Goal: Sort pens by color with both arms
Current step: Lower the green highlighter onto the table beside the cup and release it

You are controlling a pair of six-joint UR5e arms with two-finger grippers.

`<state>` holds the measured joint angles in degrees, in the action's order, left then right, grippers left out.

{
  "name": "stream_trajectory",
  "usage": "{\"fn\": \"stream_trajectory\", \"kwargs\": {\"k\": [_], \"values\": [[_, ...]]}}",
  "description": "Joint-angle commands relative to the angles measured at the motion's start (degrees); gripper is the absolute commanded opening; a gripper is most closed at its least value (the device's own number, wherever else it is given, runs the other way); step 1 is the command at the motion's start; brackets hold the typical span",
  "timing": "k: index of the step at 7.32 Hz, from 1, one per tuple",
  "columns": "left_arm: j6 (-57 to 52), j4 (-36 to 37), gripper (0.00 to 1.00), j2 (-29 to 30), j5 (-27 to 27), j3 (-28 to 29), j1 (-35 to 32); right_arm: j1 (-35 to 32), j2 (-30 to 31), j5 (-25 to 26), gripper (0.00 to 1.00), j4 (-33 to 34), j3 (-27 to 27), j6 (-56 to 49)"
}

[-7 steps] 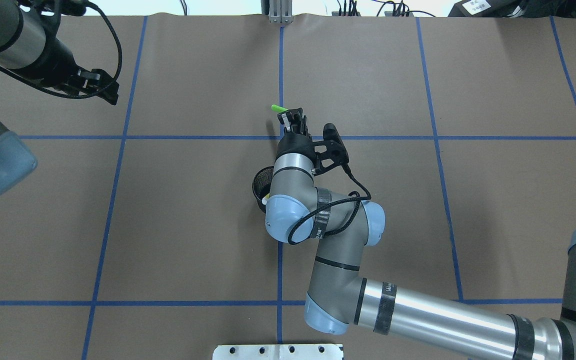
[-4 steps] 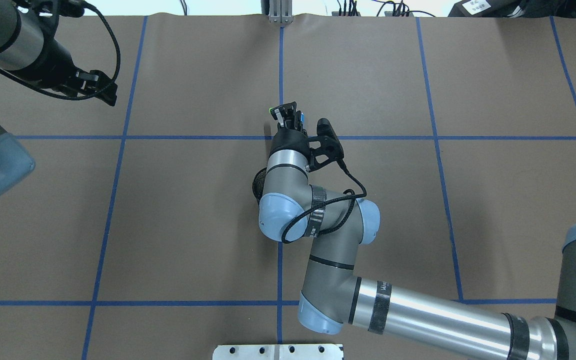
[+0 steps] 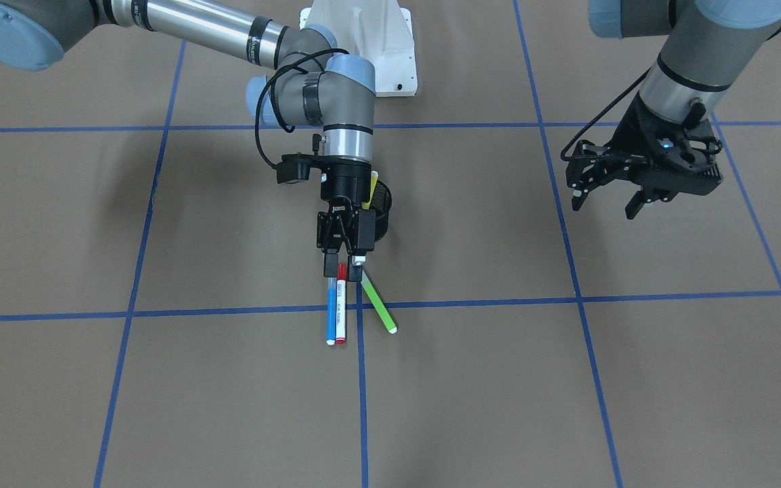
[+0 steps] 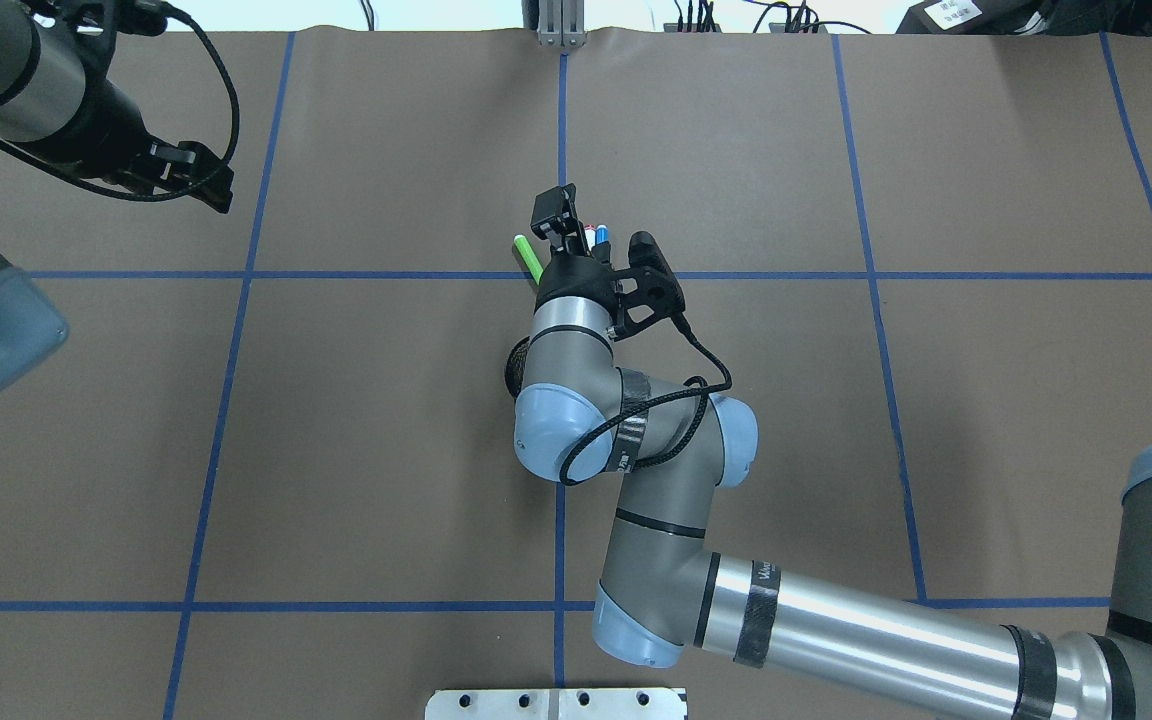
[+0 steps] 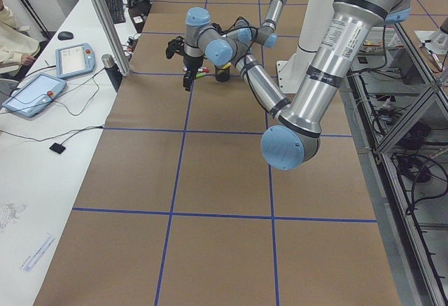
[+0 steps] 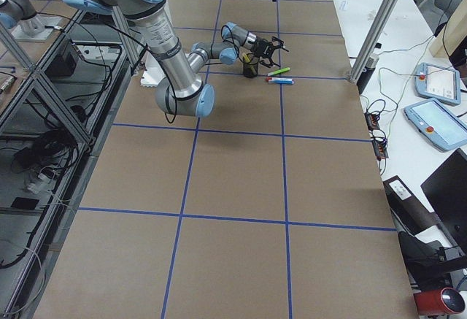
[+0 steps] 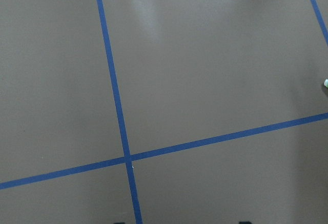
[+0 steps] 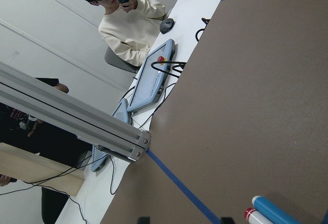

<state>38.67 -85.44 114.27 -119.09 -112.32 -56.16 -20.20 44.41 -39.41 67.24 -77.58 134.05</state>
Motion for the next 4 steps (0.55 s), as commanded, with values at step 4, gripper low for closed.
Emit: {"fn": "stream_trajectory", "kwargs": {"k": [4], "values": [[1.05, 0.71, 0.8, 0.86, 0.0, -0.09, -0.09, -2.81, 1.63, -15.1, 0.99, -6.75, -0.47, -24.63]]}}
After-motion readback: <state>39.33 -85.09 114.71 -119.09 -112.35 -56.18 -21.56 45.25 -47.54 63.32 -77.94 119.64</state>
